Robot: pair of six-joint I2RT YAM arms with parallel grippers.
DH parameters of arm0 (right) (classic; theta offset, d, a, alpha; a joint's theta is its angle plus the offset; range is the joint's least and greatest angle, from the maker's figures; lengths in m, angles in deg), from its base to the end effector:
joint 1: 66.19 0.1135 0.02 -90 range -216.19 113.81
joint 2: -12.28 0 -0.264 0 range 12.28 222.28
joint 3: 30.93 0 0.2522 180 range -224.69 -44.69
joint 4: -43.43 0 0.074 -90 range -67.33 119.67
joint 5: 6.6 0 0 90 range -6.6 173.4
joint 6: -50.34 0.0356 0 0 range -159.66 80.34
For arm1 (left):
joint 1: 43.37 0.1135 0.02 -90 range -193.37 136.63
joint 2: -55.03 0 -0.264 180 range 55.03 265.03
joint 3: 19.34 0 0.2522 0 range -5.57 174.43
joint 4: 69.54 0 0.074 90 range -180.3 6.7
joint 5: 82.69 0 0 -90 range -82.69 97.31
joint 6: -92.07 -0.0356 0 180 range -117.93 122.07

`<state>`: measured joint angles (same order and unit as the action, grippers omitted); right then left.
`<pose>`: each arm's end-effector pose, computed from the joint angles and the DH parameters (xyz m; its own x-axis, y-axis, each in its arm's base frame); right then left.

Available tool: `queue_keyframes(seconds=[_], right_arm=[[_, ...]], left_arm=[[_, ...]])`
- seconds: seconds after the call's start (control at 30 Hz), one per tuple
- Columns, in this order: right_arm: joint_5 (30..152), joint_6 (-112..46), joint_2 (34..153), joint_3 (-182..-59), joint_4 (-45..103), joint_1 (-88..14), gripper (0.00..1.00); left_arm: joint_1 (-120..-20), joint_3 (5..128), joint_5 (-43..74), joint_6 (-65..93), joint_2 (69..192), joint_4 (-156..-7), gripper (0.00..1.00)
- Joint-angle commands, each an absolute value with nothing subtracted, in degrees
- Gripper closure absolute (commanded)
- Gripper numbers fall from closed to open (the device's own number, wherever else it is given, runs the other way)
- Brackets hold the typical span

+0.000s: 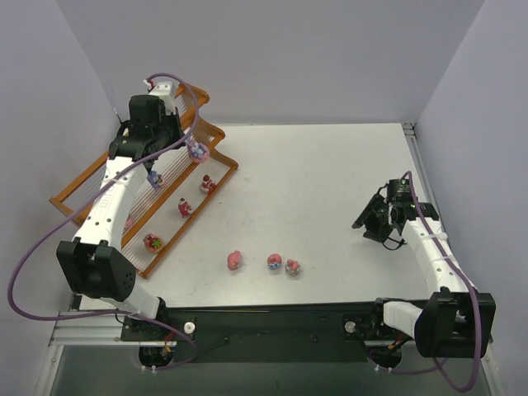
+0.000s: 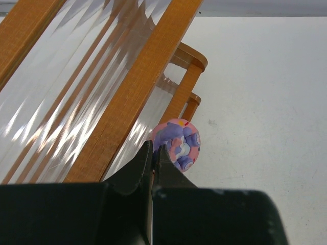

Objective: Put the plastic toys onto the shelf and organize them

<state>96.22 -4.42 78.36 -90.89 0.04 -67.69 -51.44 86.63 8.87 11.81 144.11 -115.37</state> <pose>0.2344 0.0018 0.2453 -0.6893 0.5809 -0.4330 0.3419 0.7877 0.5125 0.3494 -0.0505 0.3977 -0.4999 -0.0999 -0.8603 0.0805 0.9837 -0.1610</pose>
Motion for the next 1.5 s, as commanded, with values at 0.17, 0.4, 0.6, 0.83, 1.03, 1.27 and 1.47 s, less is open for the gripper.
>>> queue_keyframes(seconds=[0.17, 0.4, 0.6, 0.83, 1.03, 1.27, 1.47], right_arm=[[101.07, -6.08, 79.69, -95.4, 5.84, -58.22, 0.57], [107.04, -10.56, 84.34, -103.55, 16.12, -47.57, 0.47], [108.19, -21.45, 96.11, -119.73, 22.8, -36.68, 0.23], [108.01, -25.78, 116.31, -145.05, 28.51, -31.83, 0.13], [107.49, -30.77, 126.25, -154.02, 35.37, -28.23, 0.14], [110.47, -33.32, 133.12, -156.23, 46.52, -26.29, 0.14], [113.98, -33.34, 137.52, -158.86, 52.51, -26.46, 0.15]], left_arm=[[-50.84, 85.31, 7.75, 14.02, 144.16, -109.75, 1.0], [-50.49, 84.6, 7.75, 14.2, 144.42, -109.4, 1.0], [-50.4, 85.04, 8.54, 14.02, 143.98, -110.37, 1.0], [-49.78, 87.32, 9.41, 13.85, 144.51, -112.74, 1.0], [-49.08, 88.2, 13.01, 13.76, 143.72, -114.67, 1.0], [-48.9, 88.47, 16.71, 14.37, 143.8, -115.47, 1.0], [-48.82, 90.57, 15.84, 15.08, 145.65, -115.29, 1.0]])
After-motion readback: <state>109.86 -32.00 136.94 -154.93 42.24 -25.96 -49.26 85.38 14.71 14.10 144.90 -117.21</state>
